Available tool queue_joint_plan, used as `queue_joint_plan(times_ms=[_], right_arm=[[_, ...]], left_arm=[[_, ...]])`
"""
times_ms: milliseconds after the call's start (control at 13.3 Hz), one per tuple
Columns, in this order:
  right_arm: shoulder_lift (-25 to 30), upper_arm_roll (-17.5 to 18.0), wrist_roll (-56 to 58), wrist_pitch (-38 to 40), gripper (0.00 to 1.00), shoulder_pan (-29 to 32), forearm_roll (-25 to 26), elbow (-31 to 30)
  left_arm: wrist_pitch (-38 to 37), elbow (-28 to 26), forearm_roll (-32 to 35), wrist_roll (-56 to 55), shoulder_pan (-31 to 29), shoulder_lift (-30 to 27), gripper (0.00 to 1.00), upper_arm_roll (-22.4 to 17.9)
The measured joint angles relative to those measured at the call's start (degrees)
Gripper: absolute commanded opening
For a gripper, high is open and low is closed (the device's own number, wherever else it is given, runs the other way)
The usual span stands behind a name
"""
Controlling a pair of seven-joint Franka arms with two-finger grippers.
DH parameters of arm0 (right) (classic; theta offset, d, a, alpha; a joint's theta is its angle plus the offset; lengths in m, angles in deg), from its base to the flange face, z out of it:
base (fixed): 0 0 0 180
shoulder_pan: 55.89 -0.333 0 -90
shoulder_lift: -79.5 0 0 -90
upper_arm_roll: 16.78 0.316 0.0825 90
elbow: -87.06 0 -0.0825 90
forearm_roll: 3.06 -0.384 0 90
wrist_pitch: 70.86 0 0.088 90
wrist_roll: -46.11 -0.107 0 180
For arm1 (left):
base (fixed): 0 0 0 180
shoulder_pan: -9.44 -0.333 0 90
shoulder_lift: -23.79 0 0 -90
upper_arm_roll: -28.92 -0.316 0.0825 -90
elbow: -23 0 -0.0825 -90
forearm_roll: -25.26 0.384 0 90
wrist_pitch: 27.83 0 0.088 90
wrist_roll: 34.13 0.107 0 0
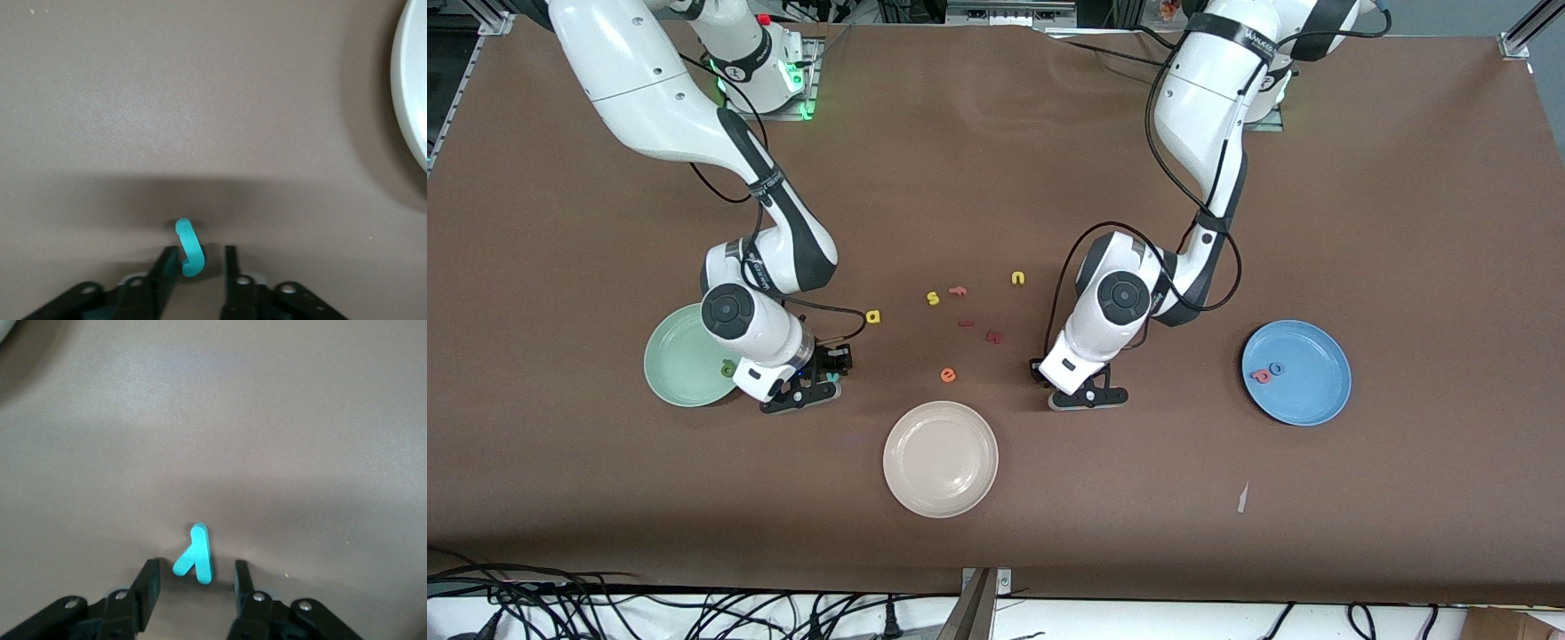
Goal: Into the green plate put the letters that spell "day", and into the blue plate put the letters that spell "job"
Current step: 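Place the cyan j on the blue plate with the left gripper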
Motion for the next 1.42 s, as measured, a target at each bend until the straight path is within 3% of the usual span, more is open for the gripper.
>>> queue_joint_plan(times_ms=[450,675,899,1124,1424], right_arm=[[-0.49,-0.01,-2.20,0.00,0.44,0.01,0.00,0.95],[-0.57,-0.04,-3.59,0.01,0.43,0.02,0.00,1.09],[-0.63,-0.04,-4.10,0.04,0.38,0.03,0.00,1.18],[-0.70,-0.10,-4.37,0.05,0.25,0.05,0.00,1.36],[-0.76,-0.12,-4.54,0.04,0.12,0.04,0.00,1.51]], left_arm=[[-1.11,0.30,0.00,0.02,0.10,-0.15,0.00,-0.99],[-8.85,1.24,1.69,1.83,-2.25,-2.82,0.00,-2.32],[-15.78,-1.36,4.30,13.29,-11.76,-9.40,0.00,-0.69],[-16.89,-11.05,4.71,28.55,-24.00,-16.57,0.00,3.29],[-16.82,-20.89,15.92,39.89,-34.66,-22.79,0.02,6.13]])
